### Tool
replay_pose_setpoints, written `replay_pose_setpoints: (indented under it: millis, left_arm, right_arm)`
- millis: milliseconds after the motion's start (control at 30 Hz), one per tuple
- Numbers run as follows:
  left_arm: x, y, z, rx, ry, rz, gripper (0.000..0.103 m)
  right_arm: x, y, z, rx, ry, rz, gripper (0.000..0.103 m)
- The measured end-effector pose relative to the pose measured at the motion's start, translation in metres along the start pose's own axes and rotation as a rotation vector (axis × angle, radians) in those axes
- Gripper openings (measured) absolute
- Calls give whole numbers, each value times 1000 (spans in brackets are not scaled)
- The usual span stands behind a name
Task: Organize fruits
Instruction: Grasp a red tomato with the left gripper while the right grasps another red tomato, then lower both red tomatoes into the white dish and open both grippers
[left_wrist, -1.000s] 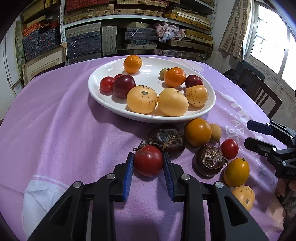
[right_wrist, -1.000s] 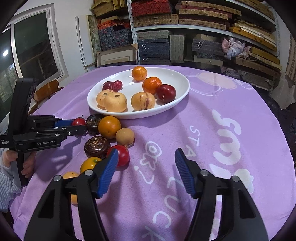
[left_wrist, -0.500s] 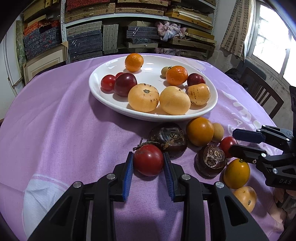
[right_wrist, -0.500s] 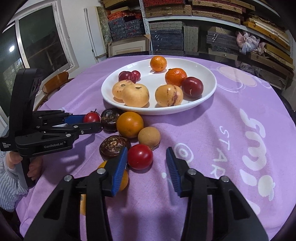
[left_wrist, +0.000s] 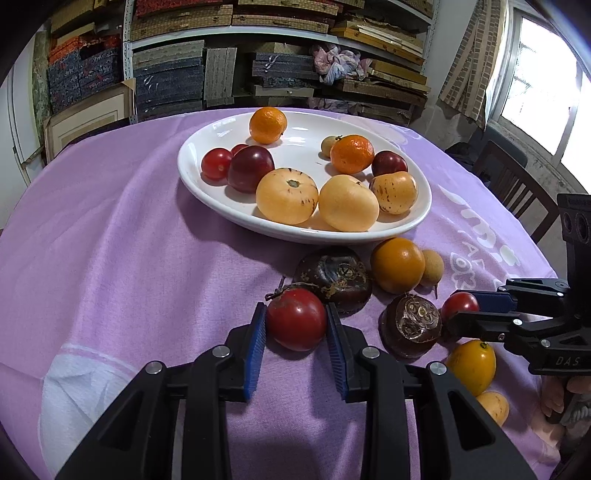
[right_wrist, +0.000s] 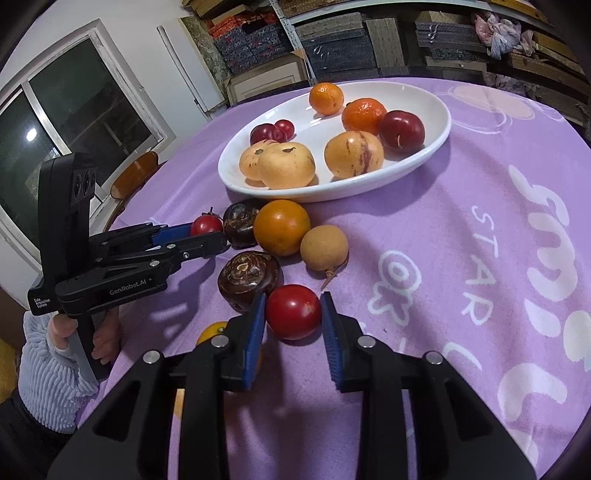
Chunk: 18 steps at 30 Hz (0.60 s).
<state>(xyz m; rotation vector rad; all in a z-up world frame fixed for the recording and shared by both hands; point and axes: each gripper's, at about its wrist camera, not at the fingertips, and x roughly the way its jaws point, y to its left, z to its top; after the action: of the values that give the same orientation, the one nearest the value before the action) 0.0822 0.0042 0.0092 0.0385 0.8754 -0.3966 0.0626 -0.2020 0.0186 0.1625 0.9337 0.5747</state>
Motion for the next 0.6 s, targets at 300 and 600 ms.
replay_pose_setpoints:
  millis: [300, 600]
  left_arm:
    - [-7, -5, 0, 25, -27, 20, 31]
    - [-25, -9, 14, 30, -116, 99, 31]
  right_arm:
    - [-15, -7, 1, 11, -64, -30, 29]
    - [-29, -7, 7, 5, -137, -72, 29]
